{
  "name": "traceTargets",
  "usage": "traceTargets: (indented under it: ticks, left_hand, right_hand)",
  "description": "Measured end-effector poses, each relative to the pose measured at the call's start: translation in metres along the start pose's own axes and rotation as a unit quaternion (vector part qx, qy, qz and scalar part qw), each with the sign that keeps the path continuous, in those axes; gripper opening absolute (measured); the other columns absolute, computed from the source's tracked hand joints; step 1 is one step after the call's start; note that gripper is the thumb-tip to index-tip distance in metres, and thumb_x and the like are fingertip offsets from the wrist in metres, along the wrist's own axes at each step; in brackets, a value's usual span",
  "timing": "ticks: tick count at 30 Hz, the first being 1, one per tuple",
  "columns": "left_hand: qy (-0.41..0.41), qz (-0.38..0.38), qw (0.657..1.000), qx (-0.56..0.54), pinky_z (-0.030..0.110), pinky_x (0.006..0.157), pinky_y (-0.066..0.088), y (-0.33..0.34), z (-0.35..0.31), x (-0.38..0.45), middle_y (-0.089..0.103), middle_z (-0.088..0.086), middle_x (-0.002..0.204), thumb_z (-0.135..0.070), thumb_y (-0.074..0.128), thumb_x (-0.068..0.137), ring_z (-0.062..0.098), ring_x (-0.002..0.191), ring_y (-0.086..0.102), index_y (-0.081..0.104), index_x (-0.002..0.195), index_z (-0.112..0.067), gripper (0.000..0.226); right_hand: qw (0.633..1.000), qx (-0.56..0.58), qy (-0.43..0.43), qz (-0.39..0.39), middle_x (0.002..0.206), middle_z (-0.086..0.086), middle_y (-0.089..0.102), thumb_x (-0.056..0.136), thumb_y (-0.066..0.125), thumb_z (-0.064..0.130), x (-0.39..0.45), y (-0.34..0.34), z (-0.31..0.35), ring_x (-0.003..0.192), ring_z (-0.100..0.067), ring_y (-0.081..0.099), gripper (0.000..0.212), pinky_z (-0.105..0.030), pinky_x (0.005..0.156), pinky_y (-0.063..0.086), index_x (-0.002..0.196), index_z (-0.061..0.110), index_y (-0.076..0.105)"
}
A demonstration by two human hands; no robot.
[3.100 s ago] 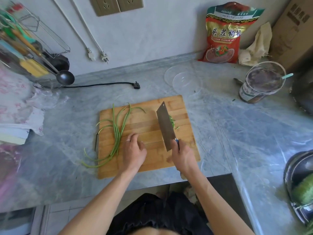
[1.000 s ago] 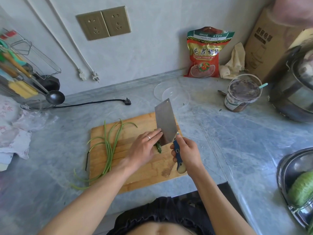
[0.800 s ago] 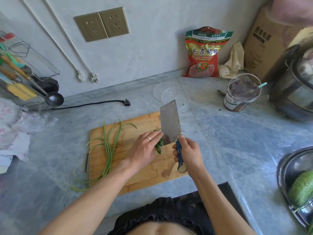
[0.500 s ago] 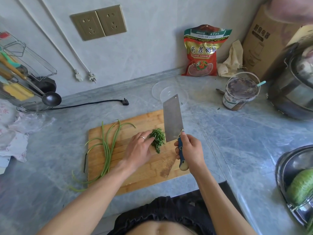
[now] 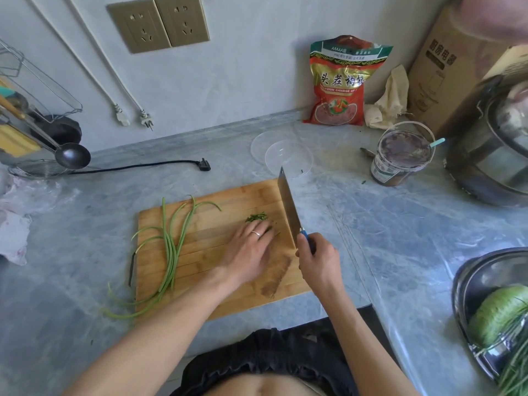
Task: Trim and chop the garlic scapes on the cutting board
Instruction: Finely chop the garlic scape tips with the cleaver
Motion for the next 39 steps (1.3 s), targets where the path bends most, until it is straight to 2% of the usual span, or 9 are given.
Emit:
traceTargets:
  ticks: [2,4,11,16,20,25,30,33,39]
  left_hand:
    - [0.092,0.028,0.994,0.052,0.048,0.115,0.034,0.006,-0.019,0.006,0.054,0.009,0.141,-0.01,0.069,0.076,0.03,0.135,0.045,0.06,0.13,-0.012,0.055]
    - [0.127,0.033,0.988,0.085,0.045,0.114,0.035,0.008,-0.024,0.012,0.061,0.006,0.132,-0.013,0.074,0.071,0.028,0.127,0.053,0.065,0.125,-0.012,0.055]
    - [0.132,-0.037,0.988,0.072,0.032,0.103,0.037,-0.005,-0.009,0.021,0.07,0.004,0.086,-0.009,0.076,0.063,0.028,0.093,0.065,0.074,0.078,-0.008,0.015]
    - [0.069,-0.014,0.995,0.068,0.038,0.104,0.046,-0.005,-0.01,0.039,0.067,0.009,0.121,-0.02,0.06,0.088,0.028,0.116,0.058,0.07,0.113,-0.007,0.03]
    - [0.064,-0.003,0.996,0.056,0.037,0.099,0.048,-0.001,-0.005,0.036,0.071,0.007,0.109,-0.022,0.045,0.091,0.027,0.105,0.064,0.074,0.099,-0.007,0.033]
    - [0.068,-0.077,0.995,-0.019,0.039,0.104,0.046,-0.013,0.004,0.024,0.072,0.01,0.107,-0.009,0.063,0.084,0.028,0.109,0.063,0.075,0.095,-0.003,0.018]
    - [-0.1,-0.169,0.973,-0.119,0.041,0.104,0.048,-0.035,0.034,0.004,0.066,0.012,0.126,-0.018,0.058,0.091,0.027,0.119,0.06,0.069,0.117,-0.003,0.032]
    - [-0.156,-0.186,0.958,-0.154,0.037,0.102,0.048,-0.036,0.041,-0.013,0.066,0.008,0.126,-0.022,0.055,0.093,0.022,0.118,0.061,0.069,0.12,-0.004,0.035]
    - [-0.203,-0.196,0.941,-0.184,0.035,0.1,0.049,-0.031,0.045,-0.042,0.066,0.003,0.123,-0.016,0.061,0.092,0.017,0.115,0.06,0.069,0.12,-0.006,0.031]
  right_hand:
    - [1.0,0.006,0.013,-0.003,0.066,-0.016,0.062,0.098,0.049,0.037,0.001,-0.003,-0.004,0.058,-0.034,0.059,0.038,-0.042,0.048,0.047,0.075,0.008,0.056]
    - [1.0,0.005,0.019,-0.004,0.069,-0.015,0.064,0.097,0.049,0.039,0.003,-0.005,-0.006,0.059,-0.034,0.06,0.038,-0.044,0.049,0.048,0.077,0.008,0.057]
    - [1.0,0.013,0.024,0.006,0.072,-0.015,0.065,0.096,0.05,0.04,0.006,-0.004,-0.006,0.063,-0.035,0.061,0.038,-0.048,0.05,0.052,0.08,0.006,0.059]
    - [1.0,0.013,0.024,0.006,0.07,-0.013,0.065,0.095,0.05,0.042,0.012,0.0,-0.003,0.061,-0.034,0.06,0.038,-0.049,0.051,0.052,0.077,0.009,0.058]
    - [1.0,0.005,0.02,0.007,0.069,-0.012,0.065,0.095,0.051,0.041,0.015,0.001,-0.003,0.061,-0.033,0.06,0.036,-0.048,0.051,0.052,0.077,0.01,0.058]
    - [1.0,-0.026,-0.005,-0.002,0.063,-0.007,0.062,0.096,0.054,0.038,0.016,0.0,0.002,0.057,-0.019,0.057,0.032,-0.028,0.05,0.045,0.076,0.014,0.058]
    - [0.997,-0.063,-0.025,-0.025,0.061,0.003,0.058,0.092,0.062,0.035,0.017,0.0,0.004,0.049,-0.008,0.05,0.021,-0.019,0.046,0.04,0.084,0.016,0.059]
    - [0.993,-0.111,-0.02,-0.045,0.068,0.005,0.061,0.089,0.065,0.041,0.018,0.001,-0.001,0.059,-0.01,0.058,0.024,-0.031,0.053,0.05,0.09,0.019,0.057]
    - [0.985,-0.158,-0.011,-0.061,0.077,-0.001,0.061,0.09,0.064,0.036,0.015,0.003,-0.007,0.068,-0.021,0.058,0.027,-0.038,0.059,0.05,0.096,0.015,0.049]
Point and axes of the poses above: each hand's wrist, its own x-axis towards the middle knuckle, its own y-axis out of the palm, z = x × y, the point moved 9 cm from there along x, towards the middle knuckle
